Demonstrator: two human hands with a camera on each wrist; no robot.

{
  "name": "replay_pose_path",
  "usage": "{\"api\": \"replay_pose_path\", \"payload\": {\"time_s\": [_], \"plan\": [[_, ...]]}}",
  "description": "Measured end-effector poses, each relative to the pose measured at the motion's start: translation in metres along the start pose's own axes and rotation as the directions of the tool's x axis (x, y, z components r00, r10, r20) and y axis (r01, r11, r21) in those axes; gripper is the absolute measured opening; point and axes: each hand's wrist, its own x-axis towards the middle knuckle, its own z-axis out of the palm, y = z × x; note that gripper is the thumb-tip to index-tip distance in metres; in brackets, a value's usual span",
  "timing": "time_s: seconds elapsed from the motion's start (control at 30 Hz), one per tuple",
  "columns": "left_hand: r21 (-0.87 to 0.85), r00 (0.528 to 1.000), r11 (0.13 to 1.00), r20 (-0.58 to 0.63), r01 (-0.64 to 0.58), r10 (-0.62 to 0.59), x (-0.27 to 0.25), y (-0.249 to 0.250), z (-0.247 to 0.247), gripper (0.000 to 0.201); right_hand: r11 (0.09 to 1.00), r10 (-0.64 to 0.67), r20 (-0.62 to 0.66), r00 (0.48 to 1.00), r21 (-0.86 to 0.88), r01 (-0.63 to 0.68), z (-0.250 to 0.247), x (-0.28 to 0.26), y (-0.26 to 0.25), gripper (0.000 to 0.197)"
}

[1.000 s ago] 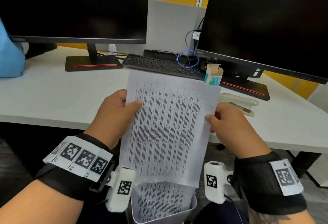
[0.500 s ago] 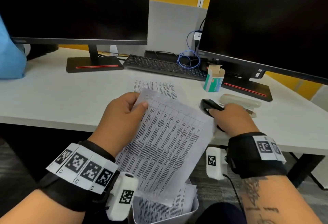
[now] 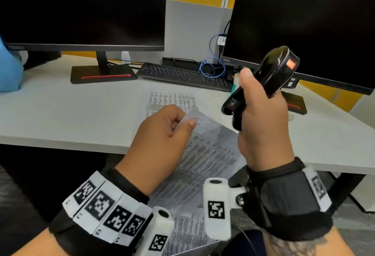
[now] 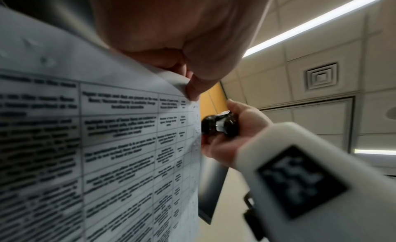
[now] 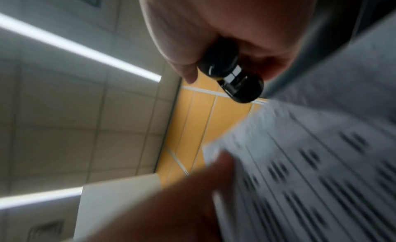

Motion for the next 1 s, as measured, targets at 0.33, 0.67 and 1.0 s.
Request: {"api": "replay_pose_path", "payload": {"time_s": [0.33, 0.67, 1.0], "plan": [[-0.134, 0.996, 0.987, -0.003, -0.092, 0.093, -0.012, 0.018, 0.01, 0.024, 0.996, -0.052, -0.018, 0.999, -0.076, 0.05, 0.011, -0.018, -0.014, 0.035], [-0.193, 0.998, 0.98, 0.04, -0.041, 0.05, -0.016, 0.027, 0.015, 0.023, 0.992, -0.111, -0.012, 0.994, -0.066, 0.11, 0.011, -0.019, -0.018, 0.036], [0.027, 0.976, 0.987, 0.154, -0.157, 0.151, -0.019, 0.04, 0.007, 0.026, 0.996, -0.065, -0.039, 0.997, 0.053, 0.067, 0.007, -0.025, -0.014, 0.033]]}}
